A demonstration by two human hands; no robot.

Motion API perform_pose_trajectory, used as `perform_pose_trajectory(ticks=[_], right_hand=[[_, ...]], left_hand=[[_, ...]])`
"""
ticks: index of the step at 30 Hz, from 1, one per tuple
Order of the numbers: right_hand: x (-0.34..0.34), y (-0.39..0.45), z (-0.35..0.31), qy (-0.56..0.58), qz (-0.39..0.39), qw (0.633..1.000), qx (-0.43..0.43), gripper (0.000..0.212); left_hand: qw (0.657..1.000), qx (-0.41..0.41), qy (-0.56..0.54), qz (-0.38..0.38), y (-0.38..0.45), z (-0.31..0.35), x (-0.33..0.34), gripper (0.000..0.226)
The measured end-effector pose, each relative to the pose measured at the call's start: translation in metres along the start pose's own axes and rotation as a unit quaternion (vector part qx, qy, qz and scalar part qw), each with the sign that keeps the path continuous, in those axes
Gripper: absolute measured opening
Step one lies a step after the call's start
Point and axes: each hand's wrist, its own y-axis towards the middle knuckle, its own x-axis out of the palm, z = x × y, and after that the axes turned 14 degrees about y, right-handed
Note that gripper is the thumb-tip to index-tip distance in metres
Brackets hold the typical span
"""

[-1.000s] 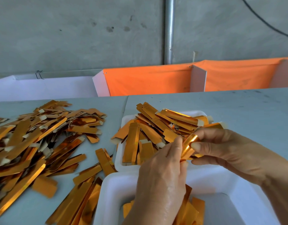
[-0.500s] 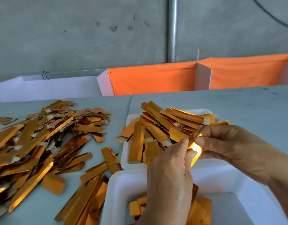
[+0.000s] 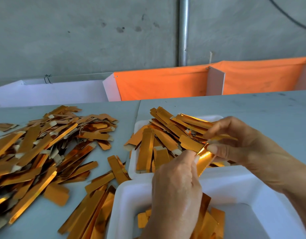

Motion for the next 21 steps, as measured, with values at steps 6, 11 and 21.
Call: perform_pose_trajectory(ticks=[6, 11, 21], right_hand=[[0.002, 0.0, -0.002, -0.063, -0.039, 0.997, -0.017, 0.009], [0.001, 0.0, -0.002, -0.072, -0.024, 0.997, 0.002, 0.007], [0.01, 0.003, 0.003, -0.08, 0.029, 0.996, -0.009, 0.016]], left_hand=[[0.997, 0.006, -0.031, -0.066, 0.001, 0.002, -0.002, 0.032], [0.994, 0.074, 0.06, -0.058, 0.002, -0.001, -0.003, 0.019], [0.995, 0.067, 0.064, -0.034, 0.001, -0.003, 0.003, 0.048]])
